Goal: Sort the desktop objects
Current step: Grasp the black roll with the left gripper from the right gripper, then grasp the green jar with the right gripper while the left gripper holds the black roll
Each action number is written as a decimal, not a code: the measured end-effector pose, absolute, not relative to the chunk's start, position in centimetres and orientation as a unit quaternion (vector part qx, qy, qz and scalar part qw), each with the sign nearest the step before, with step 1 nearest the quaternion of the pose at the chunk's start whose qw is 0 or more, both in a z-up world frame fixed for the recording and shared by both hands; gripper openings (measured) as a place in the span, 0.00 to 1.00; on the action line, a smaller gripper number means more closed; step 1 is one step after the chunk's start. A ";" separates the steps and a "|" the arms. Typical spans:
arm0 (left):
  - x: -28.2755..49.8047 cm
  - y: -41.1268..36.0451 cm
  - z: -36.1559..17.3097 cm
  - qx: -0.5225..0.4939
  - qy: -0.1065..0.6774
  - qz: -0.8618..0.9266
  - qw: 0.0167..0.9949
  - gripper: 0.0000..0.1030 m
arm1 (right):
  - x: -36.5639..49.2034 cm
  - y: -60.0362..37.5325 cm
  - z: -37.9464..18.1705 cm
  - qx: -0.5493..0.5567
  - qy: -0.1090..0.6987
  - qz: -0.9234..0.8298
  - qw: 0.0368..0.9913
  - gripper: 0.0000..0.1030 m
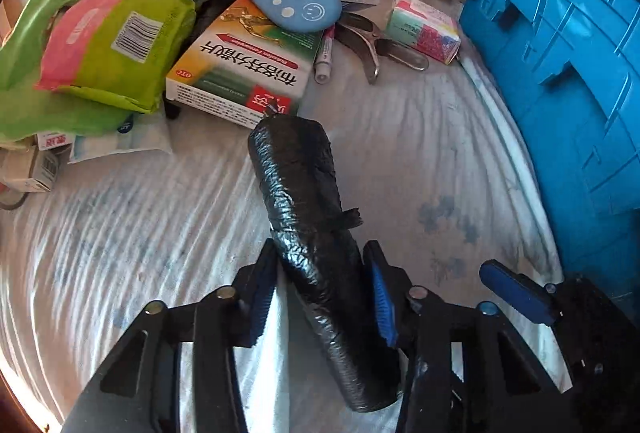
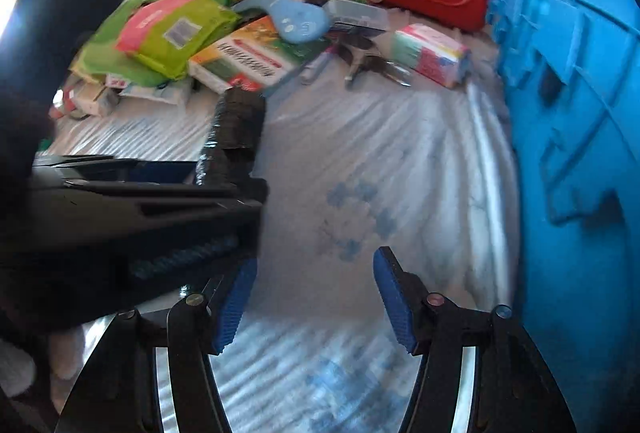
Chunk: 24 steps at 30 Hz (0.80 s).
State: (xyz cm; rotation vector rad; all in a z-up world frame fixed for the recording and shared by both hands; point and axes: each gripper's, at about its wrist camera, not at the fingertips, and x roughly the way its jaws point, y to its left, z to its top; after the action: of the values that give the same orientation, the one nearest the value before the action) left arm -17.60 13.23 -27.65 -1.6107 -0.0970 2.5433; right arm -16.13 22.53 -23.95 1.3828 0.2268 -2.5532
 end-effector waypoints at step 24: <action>-7.7 -14.0 -21.6 -0.476 -0.058 0.874 -0.080 0.29 | -17.1 1.7 -21.7 0.471 0.076 -0.843 0.247 0.60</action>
State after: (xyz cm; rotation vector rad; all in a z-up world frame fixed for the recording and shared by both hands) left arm -7.70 -14.04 -21.56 -1.5781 -0.1922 2.8945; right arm -17.11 1.68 -21.72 1.2839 0.2084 -2.2993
